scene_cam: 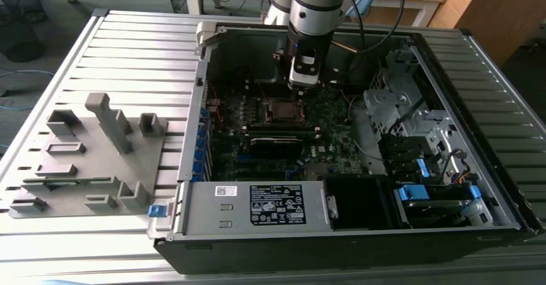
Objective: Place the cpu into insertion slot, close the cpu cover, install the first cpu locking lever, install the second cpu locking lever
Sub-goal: 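Close the cpu cover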
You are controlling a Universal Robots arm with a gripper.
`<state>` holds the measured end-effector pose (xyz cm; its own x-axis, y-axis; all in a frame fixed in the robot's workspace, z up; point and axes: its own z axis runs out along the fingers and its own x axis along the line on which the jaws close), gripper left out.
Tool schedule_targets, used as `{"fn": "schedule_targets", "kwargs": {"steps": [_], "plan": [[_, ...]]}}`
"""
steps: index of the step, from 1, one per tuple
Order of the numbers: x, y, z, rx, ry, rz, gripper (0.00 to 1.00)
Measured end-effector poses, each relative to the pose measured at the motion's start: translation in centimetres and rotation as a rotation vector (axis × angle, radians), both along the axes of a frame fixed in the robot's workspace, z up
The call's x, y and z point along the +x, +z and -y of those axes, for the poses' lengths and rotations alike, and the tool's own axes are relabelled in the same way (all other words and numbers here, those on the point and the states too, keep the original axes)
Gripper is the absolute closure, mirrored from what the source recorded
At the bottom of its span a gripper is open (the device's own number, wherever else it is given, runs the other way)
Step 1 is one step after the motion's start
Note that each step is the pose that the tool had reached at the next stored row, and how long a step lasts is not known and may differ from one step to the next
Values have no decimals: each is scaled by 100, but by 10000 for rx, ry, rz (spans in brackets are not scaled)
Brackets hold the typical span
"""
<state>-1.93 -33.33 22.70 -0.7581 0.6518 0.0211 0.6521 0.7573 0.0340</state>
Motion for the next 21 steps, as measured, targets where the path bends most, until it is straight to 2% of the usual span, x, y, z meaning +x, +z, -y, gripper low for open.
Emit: {"fn": "schedule_targets", "kwargs": {"steps": [12, 17, 21], "plan": [[0, 0, 0, 0, 158, 0, 90], [0, -1, 0, 1, 751, 0, 90], [0, -1, 0, 0, 1398, 0, 90]]}}
